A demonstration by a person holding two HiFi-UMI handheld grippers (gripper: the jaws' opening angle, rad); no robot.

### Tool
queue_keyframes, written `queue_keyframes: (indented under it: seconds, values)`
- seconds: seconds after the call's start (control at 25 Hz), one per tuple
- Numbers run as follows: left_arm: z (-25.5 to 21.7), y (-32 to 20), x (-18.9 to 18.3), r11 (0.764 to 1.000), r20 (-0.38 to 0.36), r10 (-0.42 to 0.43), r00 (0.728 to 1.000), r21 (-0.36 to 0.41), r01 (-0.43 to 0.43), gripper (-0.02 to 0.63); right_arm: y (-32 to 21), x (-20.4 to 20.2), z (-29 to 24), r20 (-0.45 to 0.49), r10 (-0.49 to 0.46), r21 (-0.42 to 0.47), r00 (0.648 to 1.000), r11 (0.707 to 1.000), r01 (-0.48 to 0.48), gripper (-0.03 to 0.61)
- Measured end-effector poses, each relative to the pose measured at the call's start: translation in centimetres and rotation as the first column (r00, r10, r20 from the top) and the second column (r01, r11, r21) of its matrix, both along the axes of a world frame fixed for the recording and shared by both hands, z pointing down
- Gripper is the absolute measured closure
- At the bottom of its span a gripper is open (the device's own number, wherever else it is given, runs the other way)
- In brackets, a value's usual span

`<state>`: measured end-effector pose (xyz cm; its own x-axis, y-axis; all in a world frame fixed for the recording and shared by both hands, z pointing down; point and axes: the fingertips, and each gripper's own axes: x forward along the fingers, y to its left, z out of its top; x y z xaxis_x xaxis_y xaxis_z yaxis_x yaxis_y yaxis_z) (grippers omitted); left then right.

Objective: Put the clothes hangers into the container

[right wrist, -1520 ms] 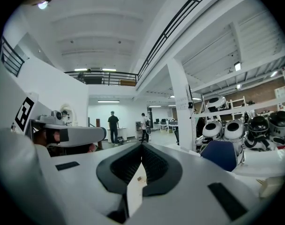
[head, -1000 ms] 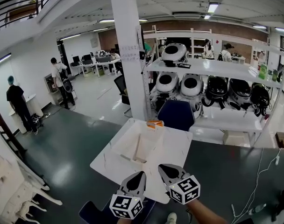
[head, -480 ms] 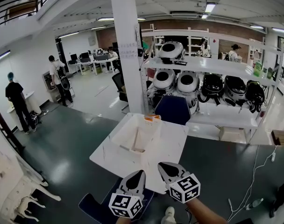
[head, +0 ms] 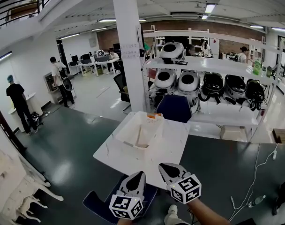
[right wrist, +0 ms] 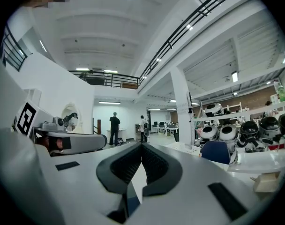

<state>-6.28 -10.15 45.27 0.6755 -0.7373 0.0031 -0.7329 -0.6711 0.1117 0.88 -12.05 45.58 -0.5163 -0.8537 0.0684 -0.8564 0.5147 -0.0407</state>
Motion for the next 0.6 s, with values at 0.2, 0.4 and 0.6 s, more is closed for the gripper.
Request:
queue_keyframes:
  seconds: [0.2,0.4,0.6]
  values:
    - [0.04,0.96,-0.21,1.0,-0.001,0.015,1.0,0.004,-0.015,0.609,0.83,-0.41,0.19,-0.01,0.007,-0.004,1.0,1.0,-0.007,0.558]
    - [-0.09,1.0,-0.76,1.0,-0.004,0.017,1.0,0.012,-0.017,0.61,1.0,-0.88,-0.31,-0.013,0.009,0.009,1.0,1.0,-0.009,0.559]
    - [-0.29,0.98,-0.65,1.0,-0.01,0.013,1.0,0.023,-0.012,0.609,1.08,-0.71,-0.25,-0.01,0.009,0.009,1.0,1.0,-0.009,0.558]
